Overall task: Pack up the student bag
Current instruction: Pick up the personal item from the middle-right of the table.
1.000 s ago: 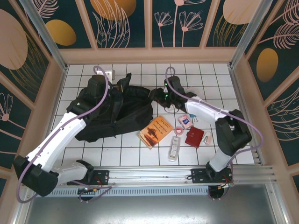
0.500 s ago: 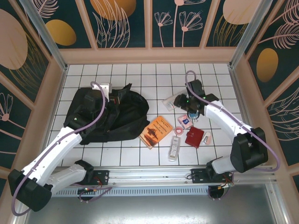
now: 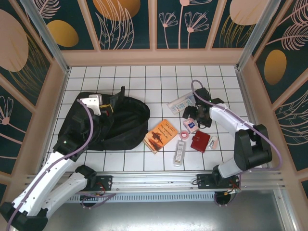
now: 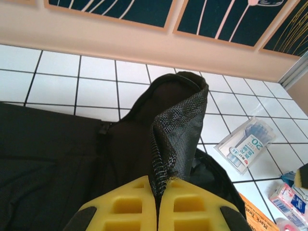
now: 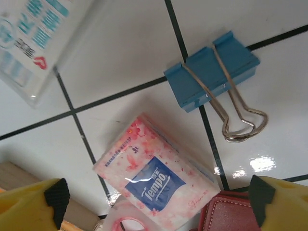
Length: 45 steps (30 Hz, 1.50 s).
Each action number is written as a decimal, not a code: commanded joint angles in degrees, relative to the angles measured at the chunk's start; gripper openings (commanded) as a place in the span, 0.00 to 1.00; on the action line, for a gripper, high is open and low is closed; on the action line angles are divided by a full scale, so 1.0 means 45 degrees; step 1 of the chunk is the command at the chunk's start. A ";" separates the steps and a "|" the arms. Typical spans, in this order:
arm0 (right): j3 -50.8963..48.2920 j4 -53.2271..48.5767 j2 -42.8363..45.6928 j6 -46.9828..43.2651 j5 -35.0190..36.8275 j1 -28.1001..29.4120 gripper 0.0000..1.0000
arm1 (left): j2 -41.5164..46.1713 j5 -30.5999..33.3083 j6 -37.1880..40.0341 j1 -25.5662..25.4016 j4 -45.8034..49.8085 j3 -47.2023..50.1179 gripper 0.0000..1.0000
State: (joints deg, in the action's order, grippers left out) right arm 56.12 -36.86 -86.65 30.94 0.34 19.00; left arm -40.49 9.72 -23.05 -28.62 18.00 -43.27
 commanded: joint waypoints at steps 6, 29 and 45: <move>0.0609 -0.0621 -0.1040 0.0430 -0.0725 0.0388 0.99 | 0.0744 0.0414 0.1068 -0.0007 -0.0271 0.0526 0.00; 0.0767 0.0366 -0.3427 -0.1822 0.1459 0.1635 0.87 | 0.1077 -0.0242 0.1069 -0.0003 -0.0913 0.1053 0.00; 0.1598 0.0202 -0.1281 -0.0991 0.0970 0.0884 0.55 | 0.0922 -0.0711 0.0989 -0.0007 -0.1181 0.0954 0.00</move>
State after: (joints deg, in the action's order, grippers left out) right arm 59.81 -33.93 -97.43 24.75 2.59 22.83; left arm -36.64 8.19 -19.49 -28.62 16.49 -38.52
